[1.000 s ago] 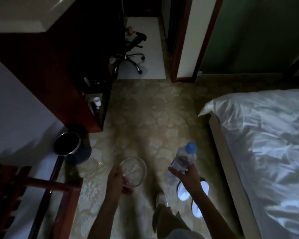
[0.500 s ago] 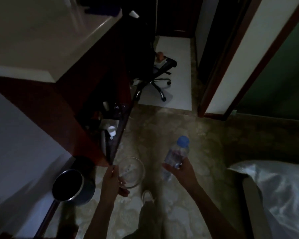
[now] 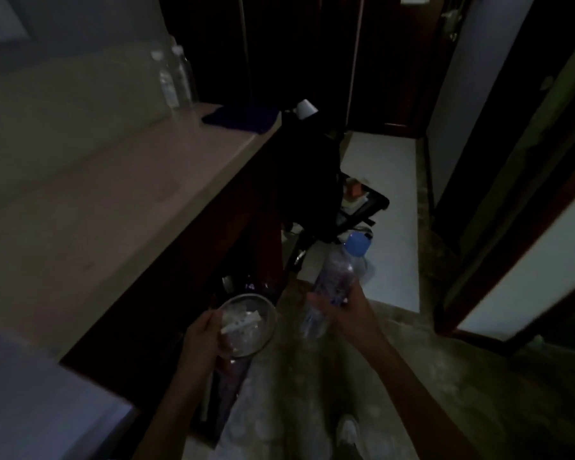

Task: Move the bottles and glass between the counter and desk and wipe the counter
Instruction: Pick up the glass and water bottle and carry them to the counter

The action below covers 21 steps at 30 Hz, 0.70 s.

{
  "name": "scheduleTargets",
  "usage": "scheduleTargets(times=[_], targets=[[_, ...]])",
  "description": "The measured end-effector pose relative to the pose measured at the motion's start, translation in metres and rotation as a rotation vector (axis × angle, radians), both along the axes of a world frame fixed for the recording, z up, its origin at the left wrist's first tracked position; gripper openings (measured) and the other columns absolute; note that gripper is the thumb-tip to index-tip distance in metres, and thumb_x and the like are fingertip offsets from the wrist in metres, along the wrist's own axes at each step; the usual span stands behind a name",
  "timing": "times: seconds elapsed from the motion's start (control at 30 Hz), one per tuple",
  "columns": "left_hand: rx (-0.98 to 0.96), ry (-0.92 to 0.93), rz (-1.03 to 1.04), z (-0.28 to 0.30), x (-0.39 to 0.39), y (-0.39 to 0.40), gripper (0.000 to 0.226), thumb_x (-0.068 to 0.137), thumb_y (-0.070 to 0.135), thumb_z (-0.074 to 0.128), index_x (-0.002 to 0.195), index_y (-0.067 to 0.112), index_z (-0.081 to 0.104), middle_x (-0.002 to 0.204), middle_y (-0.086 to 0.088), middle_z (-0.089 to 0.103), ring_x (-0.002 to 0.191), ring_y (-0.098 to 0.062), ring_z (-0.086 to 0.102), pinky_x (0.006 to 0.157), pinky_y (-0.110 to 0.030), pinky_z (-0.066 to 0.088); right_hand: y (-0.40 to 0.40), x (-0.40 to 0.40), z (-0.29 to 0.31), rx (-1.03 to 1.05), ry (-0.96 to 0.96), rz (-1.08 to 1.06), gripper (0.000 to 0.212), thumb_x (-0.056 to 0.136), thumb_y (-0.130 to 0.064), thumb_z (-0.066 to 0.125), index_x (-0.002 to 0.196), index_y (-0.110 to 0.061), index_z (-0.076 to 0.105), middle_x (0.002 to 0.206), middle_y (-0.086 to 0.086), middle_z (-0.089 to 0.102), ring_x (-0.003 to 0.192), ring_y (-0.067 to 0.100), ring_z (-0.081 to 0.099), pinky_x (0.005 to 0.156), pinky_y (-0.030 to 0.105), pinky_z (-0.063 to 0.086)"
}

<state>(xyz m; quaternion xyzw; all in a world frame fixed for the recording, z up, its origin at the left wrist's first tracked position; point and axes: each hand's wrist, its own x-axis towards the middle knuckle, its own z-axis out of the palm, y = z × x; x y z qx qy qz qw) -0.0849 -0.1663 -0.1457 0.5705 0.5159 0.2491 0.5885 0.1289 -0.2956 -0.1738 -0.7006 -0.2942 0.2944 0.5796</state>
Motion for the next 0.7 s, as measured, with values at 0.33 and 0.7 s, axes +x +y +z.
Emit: scheduleTargets(times=[0.33, 0.7], targets=[[0.13, -0.084, 0.251, 0.107, 0.139, 0.161, 0.023, 0.098, 0.02, 0.049, 0.083, 0.013, 0.065, 0.056, -0.006, 0.066, 0.029, -0.025, 0.053, 0.026, -0.031, 0.045, 0.253, 0.177, 0.12, 0.281, 0.009, 0.326, 0.041, 0.079, -0.018, 0.078, 0.11, -0.031, 0.056, 0.101, -0.009, 0.068, 0.093, 0.004, 0.068, 0.075, 0.017, 0.053], [0.239, -0.041, 0.615, 0.137, 0.163, 0.361, 0.027, 0.101, 0.021, 0.045, 0.087, 0.005, 0.061, 0.051, -0.013, 0.054, 0.027, -0.019, 0.049, 0.031, -0.029, 0.048, 0.536, 0.186, 0.173, 0.338, -0.146, 0.667, 0.056, 0.078, -0.028, 0.079, 0.121, -0.021, 0.045, 0.108, -0.008, 0.063, 0.094, -0.003, 0.061, 0.074, 0.01, 0.048]])
